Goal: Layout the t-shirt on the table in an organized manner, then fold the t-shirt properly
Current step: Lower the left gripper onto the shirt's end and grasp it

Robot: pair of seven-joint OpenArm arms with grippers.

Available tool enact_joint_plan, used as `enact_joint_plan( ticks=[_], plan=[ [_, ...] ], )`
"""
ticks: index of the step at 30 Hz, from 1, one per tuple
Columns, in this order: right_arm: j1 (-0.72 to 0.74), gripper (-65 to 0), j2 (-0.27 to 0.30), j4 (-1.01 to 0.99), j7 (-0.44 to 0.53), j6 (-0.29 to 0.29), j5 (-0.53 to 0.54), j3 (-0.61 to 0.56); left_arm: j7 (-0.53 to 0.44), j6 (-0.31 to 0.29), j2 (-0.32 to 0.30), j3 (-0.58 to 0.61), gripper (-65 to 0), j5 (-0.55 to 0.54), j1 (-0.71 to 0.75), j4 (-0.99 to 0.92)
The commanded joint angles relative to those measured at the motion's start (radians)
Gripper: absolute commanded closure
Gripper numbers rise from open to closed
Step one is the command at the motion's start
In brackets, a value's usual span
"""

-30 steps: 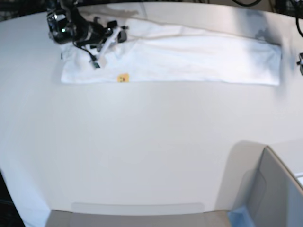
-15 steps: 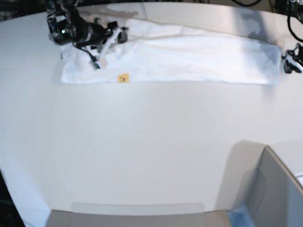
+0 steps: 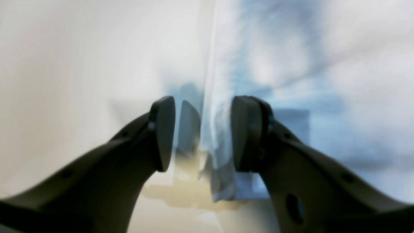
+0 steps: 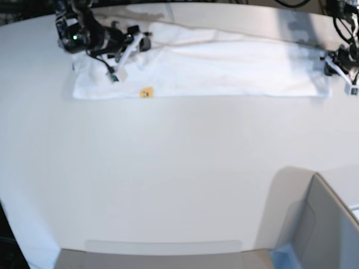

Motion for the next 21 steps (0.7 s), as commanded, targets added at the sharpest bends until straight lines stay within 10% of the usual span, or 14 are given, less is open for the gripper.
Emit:
enact_joint_plan(
  ticks=[1,13,17,21],
  plan=[
    [-0.002,-19.9,0.009,0.005,-0.015,-0.002,-0.010,0.003,-0.021,0.002,-0.026,-0.007,-29.3,0.003,-0.005,0.010],
    [-0.002,-19.9,0.009,0.005,-0.015,-0.002,-0.010,0.002,-0.018,-0.013,-0.027,0.042,-26.5,-0.003,-0.017,-0.033],
    [-0.002,-19.9,0.009,0.005,-0.017,-0.002,-0.010,0.002,-0.010,-0.159,-0.026,0.099,-20.4,-0.003,-0.025,-0.041],
    [-0.002,-19.9,0.007,0.005,-0.017,-0.002,-0.010,0.002,-0.008,-0.166,-0.024,0.101,-12.9,0.000,-0.066,-0.128]
  ],
)
